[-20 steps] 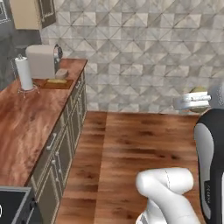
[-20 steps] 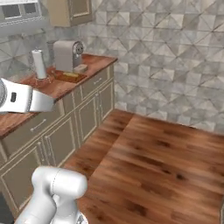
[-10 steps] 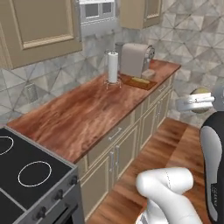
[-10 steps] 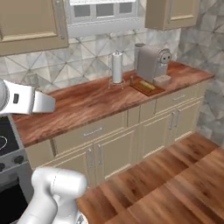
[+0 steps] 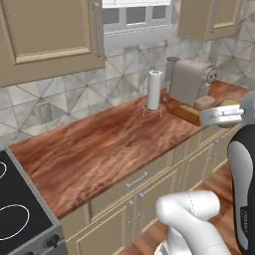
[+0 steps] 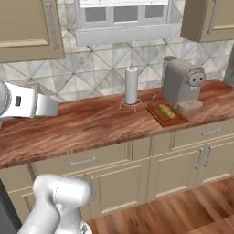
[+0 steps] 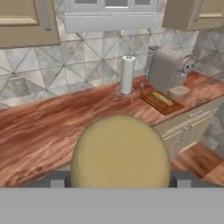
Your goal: Retrieve the sausage and cheese from the fridge and place them on the cutting board on the counter.
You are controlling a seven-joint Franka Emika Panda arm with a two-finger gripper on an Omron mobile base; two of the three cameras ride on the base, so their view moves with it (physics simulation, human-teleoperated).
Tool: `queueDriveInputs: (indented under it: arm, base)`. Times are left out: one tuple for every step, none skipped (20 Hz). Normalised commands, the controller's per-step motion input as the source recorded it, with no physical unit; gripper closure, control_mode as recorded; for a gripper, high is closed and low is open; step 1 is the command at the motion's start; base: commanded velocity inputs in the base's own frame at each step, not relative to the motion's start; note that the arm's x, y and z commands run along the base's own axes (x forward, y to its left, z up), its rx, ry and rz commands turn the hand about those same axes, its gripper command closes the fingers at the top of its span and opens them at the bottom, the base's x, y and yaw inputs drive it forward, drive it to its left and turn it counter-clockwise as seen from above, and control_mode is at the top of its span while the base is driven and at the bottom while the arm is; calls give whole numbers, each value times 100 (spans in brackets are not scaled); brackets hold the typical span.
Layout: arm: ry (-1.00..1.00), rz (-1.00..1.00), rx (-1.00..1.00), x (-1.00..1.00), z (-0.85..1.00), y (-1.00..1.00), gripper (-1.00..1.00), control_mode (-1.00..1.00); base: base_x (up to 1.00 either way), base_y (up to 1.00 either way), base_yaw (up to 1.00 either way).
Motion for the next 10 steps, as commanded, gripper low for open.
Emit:
queueDriveInputs:
  arm:
    - [0,0,0,0,0,0,100,100]
    - [0,0,0,0,0,0,100,100]
    - [0,0,0,0,0,0,100,100]
    - [0,0,0,0,0,0,100,100]
    - [0,0,0,0,0,0,100,100]
    - [0,0,0,0,0,0,100,100]
    - [0,0,0,0,0,0,100,100]
    - [0,0,0,0,0,0,100,100]
    - [0,0,0,0,0,0,100,100]
    - [0,0,0,0,0,0,100,100]
  base:
    - [59,-79,66]
    - [51,-78,68]
    - [43,-78,69]
    - [36,-77,70]
    - [31,-74,72]
    - [26,-72,73]
    - [25,-74,73]
    - [25,-81,70]
    - [22,-97,64]
    - [14,-100,59]
